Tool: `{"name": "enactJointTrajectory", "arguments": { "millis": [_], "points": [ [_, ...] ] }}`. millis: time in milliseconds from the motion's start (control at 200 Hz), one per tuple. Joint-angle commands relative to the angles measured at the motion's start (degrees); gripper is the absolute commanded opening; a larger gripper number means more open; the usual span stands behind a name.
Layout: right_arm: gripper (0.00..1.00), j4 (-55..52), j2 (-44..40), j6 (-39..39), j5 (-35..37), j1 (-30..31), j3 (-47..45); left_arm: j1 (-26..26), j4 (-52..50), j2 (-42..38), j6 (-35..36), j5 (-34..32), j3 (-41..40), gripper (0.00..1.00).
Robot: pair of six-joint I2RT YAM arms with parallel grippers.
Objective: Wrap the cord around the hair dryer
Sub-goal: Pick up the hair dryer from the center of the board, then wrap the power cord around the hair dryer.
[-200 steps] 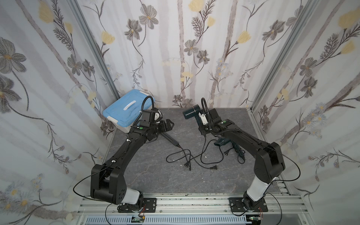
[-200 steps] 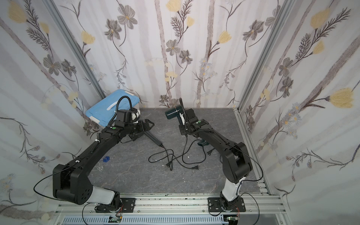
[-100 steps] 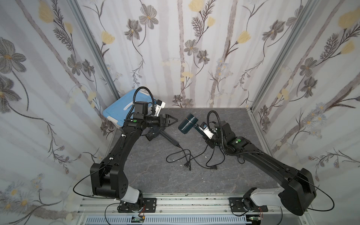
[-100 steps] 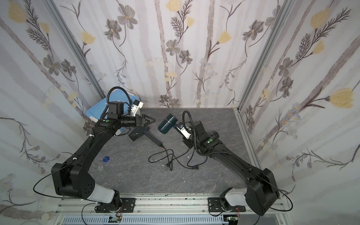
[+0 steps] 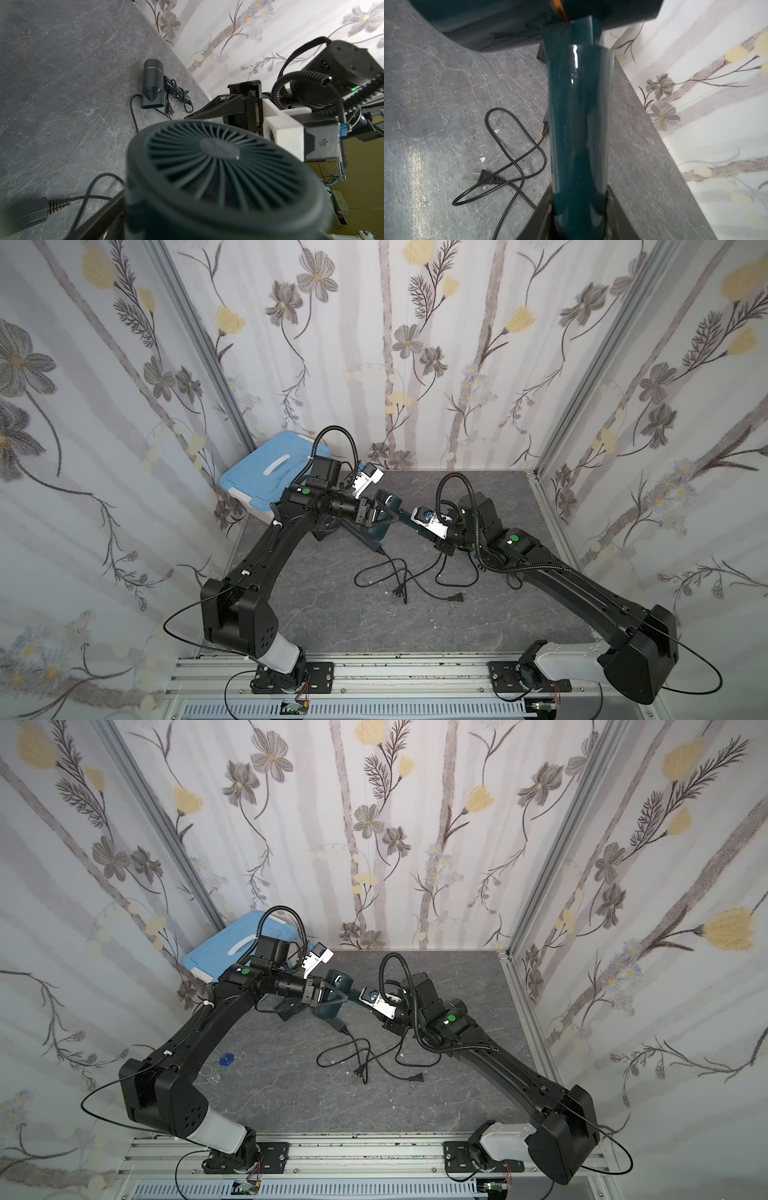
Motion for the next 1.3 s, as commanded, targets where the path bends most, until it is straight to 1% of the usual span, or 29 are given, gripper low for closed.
{"name": "enactJointTrajectory", "arguments": {
  "millis": [0,25,130,195,235,250,260,280,325,340,365,375,390,430,470,495,580,629,759,834,909,1004,1059,1109,1224,1294],
  "points": [
    [0.0,0.6,1.2,-2.2,-1.9,0.5,1.5,-1.1,-0.8,0.2,2.0,-0.2,1.0,0.91],
    [0.0,0.5,1.4,-2.2,-1.8,0.6,1.7,-1.3,-0.9,0.2,1.9,-0.5,1.1,0.88],
    [0.0,0.8,2.1,-2.3,-1.4,0.9,2.4,-2.2,-1.6,0.6,1.5,-1.5,1.8,0.64],
    [0.0,1.0,2.3,-2.1,-0.9,1.0,2.6,-2.5,-1.8,0.6,1.2,-2.0,1.9,0.43],
    [0.0,1.3,2.4,-1.7,-0.6,1.1,2.8,-2.6,-2.0,0.5,1.0,-2.7,2.0,0.27],
    [0.0,1.4,2.4,-1.5,-0.5,1.1,2.8,-2.6,-2.0,0.5,0.9,-3.0,2.0,0.18],
    [0.0,1.5,2.4,-1.2,-0.3,1.2,2.8,-2.6,-2.1,0.4,0.8,-3.2,2.0,0.14],
    [0.0,1.9,2.3,-0.7,0.1,1.1,2.8,-2.6,-2.0,0.2,0.4,-3.8,2.0,0.09],
    [0.0,2.8,2.0,1.0,1.6,1.1,2.8,-2.5,-1.7,-0.5,-0.4,-6.2,2.1,0.03],
    [0.08,3.1,1.9,1.5,2.1,1.1,2.8,-2.5,-1.5,-0.9,-0.9,-7.2,2.1,0.0],
    [0.24,3.5,1.7,2.4,3.1,1.0,2.8,-2.3,-1.0,-1.7,-1.6,-8.3,2.0,0.0],
    [0.33,3.6,1.5,2.8,3.4,0.9,2.8,-2.2,-0.8,-2.1,-1.8,-8.8,2.0,0.0],
    [0.42,3.7,1.4,3.3,3.8,0.8,2.8,-2.0,-0.6,-2.7,-2.1,-9.4,2.1,0.0],
    [0.57,3.8,0.6,4.4,4.2,0.3,2.7,-1.1,0.5,-4.3,-3.6,-11.0,2.3,0.0],
    [0.68,3.9,-0.4,5.5,3.8,-0.3,2.2,0.0,1.2,-6.1,-4.9,-12.0,2.9,0.0],
    [0.74,4.3,-1.2,6.3,3.5,-0.7,1.7,0.8,1.7,-7.1,-5.7,-12.4,3.5,0.0],
    [0.84,5.5,-4.9,9.0,1.3,-2.6,-1.2,3.4,2.2,-10.3,-7.7,-14.0,6.2,0.0],
    [0.88,6.4,-7.2,11.0,0.3,-3.9,-3.4,4.6,1.3,-11.6,-7.9,-15.4,8.4,0.0],
    [0.94,7.9,-11.9,14.8,-2.0,-7.1,-9.4,6.7,-0.7,-13.6,-8.0,-17.5,13.1,0.0],
    [0.95,7.7,-12.9,16.0,-2.3,-8.4,-12.0,7.3,-0.9,-14.4,-8.4,-19.0,14.8,0.0],
    [0.96,7.0,-12.1,16.9,-1.4,-9.2,-13.5,7.8,-1.8,-14.9,-8.3,-20.2,16.7,0.0],
    [0.98,6.0,-7.6,18.6,1.8,-11.2,-14.1,8.2,-2.5,-15.3,-8.1,-19.8,18.9,0.0],
    [0.98,3.9,-3.0,20.8,6.3,-12.6,-12.0,8.2,-2.7,-15.4,-8.4,-19.3,19.4,0.0],
    [0.97,1.7,1.4,22.3,8.8,-13.9,-9.8,8.2,-3.0,-15.3,-8.5,-18.7,19.6,0.0],
    [0.96,-3.2,11.5,25.4,18.0,-14.2,-4.2,8.2,-2.7,-15.6,-8.9,-18.2,17.4,0.0],
    [0.97,-4.7,14.5,26.6,21.3,-14.2,-2.4,8.2,-2.4,-16.1,-9.1,-18.1,15.8,0.0]
  ]
}}
